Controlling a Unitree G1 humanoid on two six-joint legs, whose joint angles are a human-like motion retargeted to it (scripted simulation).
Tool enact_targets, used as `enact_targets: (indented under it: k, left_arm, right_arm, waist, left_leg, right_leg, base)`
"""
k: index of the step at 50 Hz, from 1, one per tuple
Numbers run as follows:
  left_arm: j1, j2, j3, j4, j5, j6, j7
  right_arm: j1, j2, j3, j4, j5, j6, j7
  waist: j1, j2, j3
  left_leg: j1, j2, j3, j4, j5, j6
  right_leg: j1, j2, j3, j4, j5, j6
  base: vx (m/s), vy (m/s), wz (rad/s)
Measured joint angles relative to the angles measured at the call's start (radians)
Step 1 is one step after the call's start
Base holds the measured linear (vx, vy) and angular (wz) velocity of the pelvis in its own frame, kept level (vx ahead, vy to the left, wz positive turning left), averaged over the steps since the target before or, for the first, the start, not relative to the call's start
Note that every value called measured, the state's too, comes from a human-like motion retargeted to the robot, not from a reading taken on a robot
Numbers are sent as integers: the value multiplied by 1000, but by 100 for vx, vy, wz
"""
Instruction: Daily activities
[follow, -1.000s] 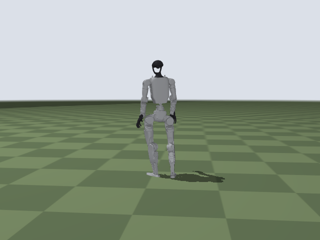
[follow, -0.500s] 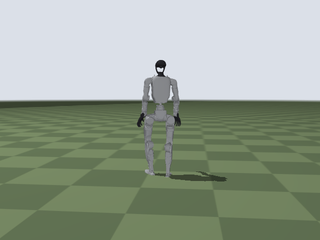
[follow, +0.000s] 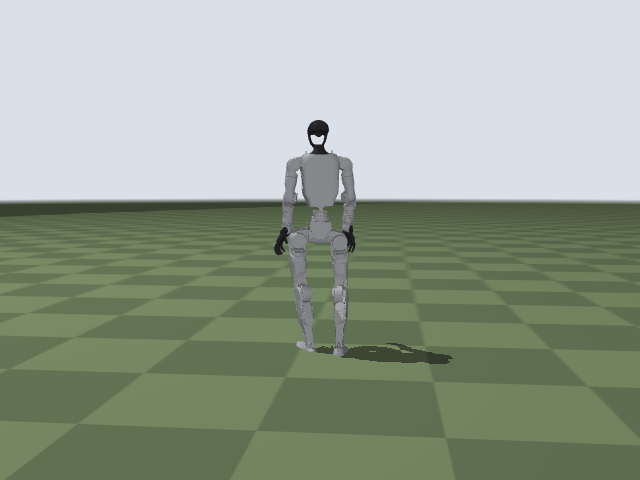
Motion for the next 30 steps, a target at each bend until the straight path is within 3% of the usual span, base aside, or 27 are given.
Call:
enact_targets:
  k: [6,19,30]
  left_arm:
    - [-3,0,-6,20,21,11,-20]
    - [20,12,11,25,71,14,-56]
    - [31,25,45,31,106,27,-61]
  right_arm:
    - [-28,15,18,-1,2,7,14]
    - [-31,35,-4,29,21,30,27]
    - [-18,46,-16,37,14,25,38]
  waist:
    - [-36,-19,12]
    - [-47,2,15]
    - [-38,2,8]
  left_leg:
    - [43,-31,-23,-61,8,3]
    - [82,-23,-90,-55,-26,14]
    - [112,-8,-124,8,-79,17]
  right_leg:
    - [-122,-51,13,80,-12,-13]
    - [-182,56,97,-208,193,30]
    - [-124,82,115,-215,189,10]
  base:
    - [11,7,27]
    - [13,1,18]
    - [10,-5,4]
